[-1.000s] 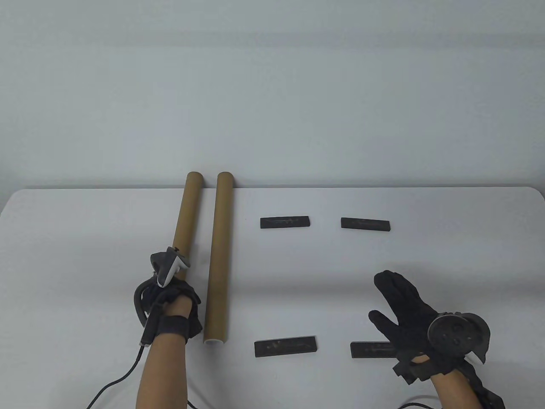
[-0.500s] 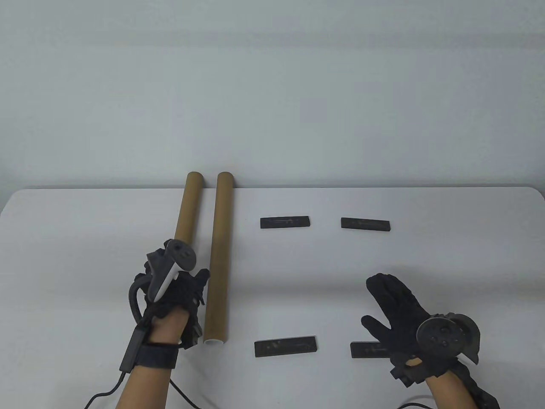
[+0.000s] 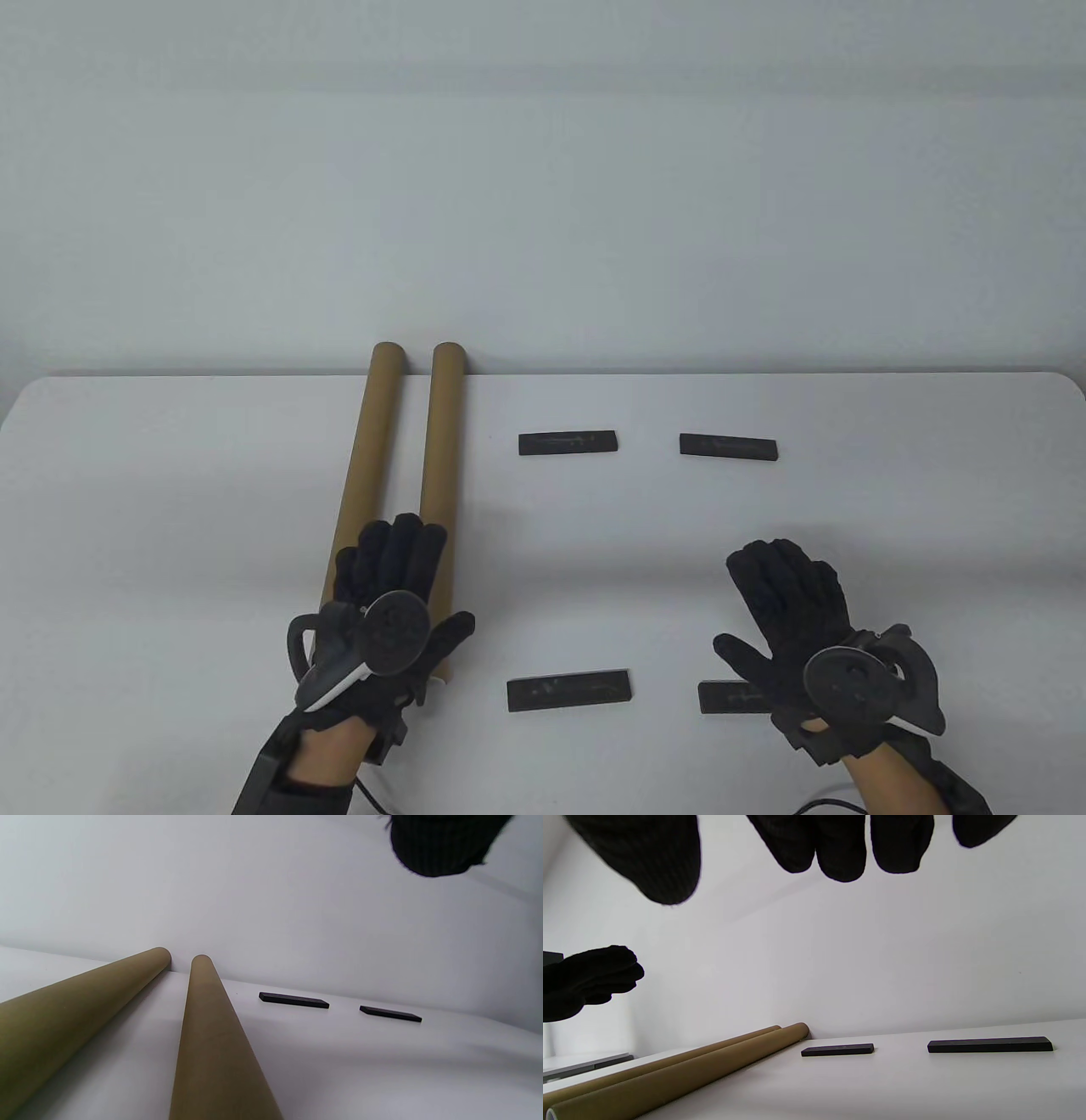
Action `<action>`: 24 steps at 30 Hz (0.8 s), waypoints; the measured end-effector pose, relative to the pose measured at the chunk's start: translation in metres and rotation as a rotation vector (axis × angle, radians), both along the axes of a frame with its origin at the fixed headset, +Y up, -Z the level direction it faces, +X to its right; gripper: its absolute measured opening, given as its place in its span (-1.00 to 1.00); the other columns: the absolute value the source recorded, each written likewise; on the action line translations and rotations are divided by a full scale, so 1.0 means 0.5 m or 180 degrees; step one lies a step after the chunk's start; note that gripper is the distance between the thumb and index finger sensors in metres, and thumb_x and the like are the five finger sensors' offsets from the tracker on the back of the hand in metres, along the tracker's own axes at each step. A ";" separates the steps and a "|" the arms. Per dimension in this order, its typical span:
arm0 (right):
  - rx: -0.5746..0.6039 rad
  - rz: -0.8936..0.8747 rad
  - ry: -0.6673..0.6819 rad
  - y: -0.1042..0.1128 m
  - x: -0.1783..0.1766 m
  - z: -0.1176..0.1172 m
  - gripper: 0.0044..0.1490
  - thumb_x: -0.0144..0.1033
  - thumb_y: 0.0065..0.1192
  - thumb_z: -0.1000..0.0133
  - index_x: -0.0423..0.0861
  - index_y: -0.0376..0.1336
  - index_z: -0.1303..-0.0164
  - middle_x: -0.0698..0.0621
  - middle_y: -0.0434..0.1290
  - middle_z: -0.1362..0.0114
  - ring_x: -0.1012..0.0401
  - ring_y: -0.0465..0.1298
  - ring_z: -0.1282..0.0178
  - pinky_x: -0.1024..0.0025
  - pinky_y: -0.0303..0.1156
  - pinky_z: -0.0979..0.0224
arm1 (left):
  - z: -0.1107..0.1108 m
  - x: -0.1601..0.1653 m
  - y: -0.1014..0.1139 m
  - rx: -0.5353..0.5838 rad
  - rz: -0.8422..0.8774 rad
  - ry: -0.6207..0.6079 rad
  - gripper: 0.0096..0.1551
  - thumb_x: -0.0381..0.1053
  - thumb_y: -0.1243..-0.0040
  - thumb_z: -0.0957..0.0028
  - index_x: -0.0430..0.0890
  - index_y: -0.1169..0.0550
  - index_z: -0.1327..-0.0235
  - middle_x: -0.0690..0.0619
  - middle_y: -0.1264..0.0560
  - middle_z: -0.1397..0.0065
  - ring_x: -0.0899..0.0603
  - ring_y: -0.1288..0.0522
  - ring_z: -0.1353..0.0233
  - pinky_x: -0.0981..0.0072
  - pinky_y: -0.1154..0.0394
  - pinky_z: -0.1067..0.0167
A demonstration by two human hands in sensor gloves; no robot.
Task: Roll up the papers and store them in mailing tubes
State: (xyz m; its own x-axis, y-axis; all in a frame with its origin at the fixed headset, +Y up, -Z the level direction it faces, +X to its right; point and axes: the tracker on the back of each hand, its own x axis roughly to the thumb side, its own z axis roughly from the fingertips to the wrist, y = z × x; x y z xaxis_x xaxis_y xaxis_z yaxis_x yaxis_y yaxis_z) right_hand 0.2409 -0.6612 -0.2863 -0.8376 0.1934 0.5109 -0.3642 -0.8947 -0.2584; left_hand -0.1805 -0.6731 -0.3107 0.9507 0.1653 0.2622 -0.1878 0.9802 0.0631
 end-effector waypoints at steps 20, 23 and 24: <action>-0.0240 0.0078 0.0100 -0.015 -0.013 -0.004 0.12 0.19 0.27 -0.13 -0.27 0.06 -0.72 -0.36 0.10 -0.74 -0.48 0.11 -0.66 -0.56 0.04 -0.44 | 0.004 0.020 -0.018 -0.0017 -0.0125 -0.0298 0.17 0.51 -0.08 0.24 0.26 0.19 -0.51 0.06 0.18 -0.72 -0.35 0.10 -0.74 -0.31 0.03 -0.57; -0.0274 0.0048 0.0097 -0.017 -0.017 -0.006 0.12 0.19 0.27 -0.13 -0.27 0.06 -0.72 -0.36 0.10 -0.74 -0.48 0.11 -0.66 -0.57 0.04 -0.45 | 0.005 0.019 -0.018 -0.0020 -0.0136 -0.0312 0.16 0.50 -0.09 0.24 0.26 0.19 -0.51 0.06 0.17 -0.72 -0.35 0.09 -0.74 -0.32 0.02 -0.57; -0.0284 0.0047 0.0095 -0.017 -0.020 -0.006 0.11 0.19 0.27 -0.13 -0.27 0.06 -0.72 -0.36 0.10 -0.74 -0.48 0.11 -0.66 -0.57 0.04 -0.45 | 0.006 0.018 -0.019 -0.0023 -0.0143 -0.0316 0.16 0.50 -0.09 0.23 0.26 0.18 -0.51 0.06 0.17 -0.72 -0.35 0.09 -0.74 -0.32 0.01 -0.57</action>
State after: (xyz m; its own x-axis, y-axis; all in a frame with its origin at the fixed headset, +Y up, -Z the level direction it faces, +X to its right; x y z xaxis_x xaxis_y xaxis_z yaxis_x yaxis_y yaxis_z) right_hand 0.2309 -0.6695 -0.2891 -0.8253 0.2270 0.5170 -0.3573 -0.9190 -0.1667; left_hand -0.1715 -0.6825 -0.3078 0.9266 0.1254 0.3544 -0.1488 0.9881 0.0394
